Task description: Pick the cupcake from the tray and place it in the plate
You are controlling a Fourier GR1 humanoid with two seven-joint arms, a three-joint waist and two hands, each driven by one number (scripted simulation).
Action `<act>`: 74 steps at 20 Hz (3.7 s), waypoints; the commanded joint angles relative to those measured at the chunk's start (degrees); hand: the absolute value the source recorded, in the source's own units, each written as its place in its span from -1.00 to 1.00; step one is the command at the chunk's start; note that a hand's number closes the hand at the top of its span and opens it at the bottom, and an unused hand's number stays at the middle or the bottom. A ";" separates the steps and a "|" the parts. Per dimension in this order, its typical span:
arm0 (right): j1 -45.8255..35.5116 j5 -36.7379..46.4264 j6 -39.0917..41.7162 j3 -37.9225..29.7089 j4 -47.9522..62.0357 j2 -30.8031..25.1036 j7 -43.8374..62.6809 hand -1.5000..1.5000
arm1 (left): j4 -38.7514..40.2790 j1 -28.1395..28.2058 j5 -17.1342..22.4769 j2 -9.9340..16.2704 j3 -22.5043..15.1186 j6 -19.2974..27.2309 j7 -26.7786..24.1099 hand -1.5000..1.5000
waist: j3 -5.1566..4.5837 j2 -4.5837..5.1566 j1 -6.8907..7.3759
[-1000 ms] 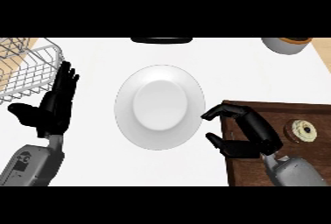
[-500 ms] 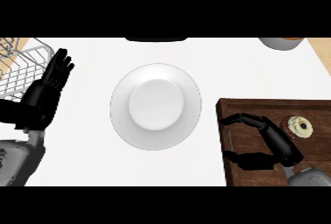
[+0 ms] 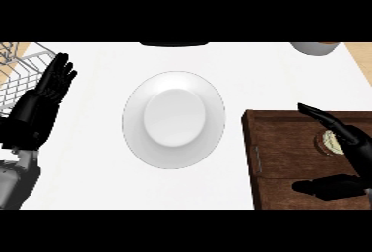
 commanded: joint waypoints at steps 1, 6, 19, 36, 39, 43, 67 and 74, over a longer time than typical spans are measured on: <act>-2.72 3.75 -0.12 -3.38 -4.62 -7.50 8.39 -1.00 | 2.59 -2.07 -2.09 -1.80 -0.69 1.08 -0.34 0.00 | -0.11 0.12 -0.66; -3.58 10.01 5.08 -2.98 -5.37 -19.17 21.08 -1.00 | 1.09 -0.55 -0.44 -0.79 0.34 -0.97 -0.27 0.00 | -0.24 0.13 -0.09; -9.15 11.56 26.98 3.65 -9.65 -26.68 42.80 -1.00 | -3.26 -1.72 -3.05 -1.56 0.98 -0.23 4.71 0.00 | 0.00 0.20 1.01; -11.19 36.21 25.97 4.43 9.24 -11.16 36.68 -1.00 | -1.78 -0.46 -7.05 -6.70 4.62 -4.41 3.23 0.00 | 0.03 0.24 0.63; -14.24 38.26 30.09 2.30 13.09 -11.08 32.61 -1.00 | 0.61 -1.19 -7.43 -6.93 6.14 -7.13 2.13 0.00 | 0.02 0.26 0.67; -15.34 41.22 31.96 3.01 15.49 -8.43 32.18 -1.00 | 1.16 -1.41 -6.60 -6.13 9.23 -9.02 2.23 0.00 | 0.02 0.27 0.73; -7.41 56.86 -0.24 -8.13 26.70 0.31 29.23 1.00 | -0.22 2.14 -9.84 -9.78 10.49 -10.83 0.67 0.00 | 0.02 0.26 -0.08; -8.68 54.76 -0.45 -12.77 19.24 1.00 25.03 1.00 | -3.45 3.35 -12.94 -12.80 9.02 -9.56 1.74 0.00 | 0.01 0.12 0.38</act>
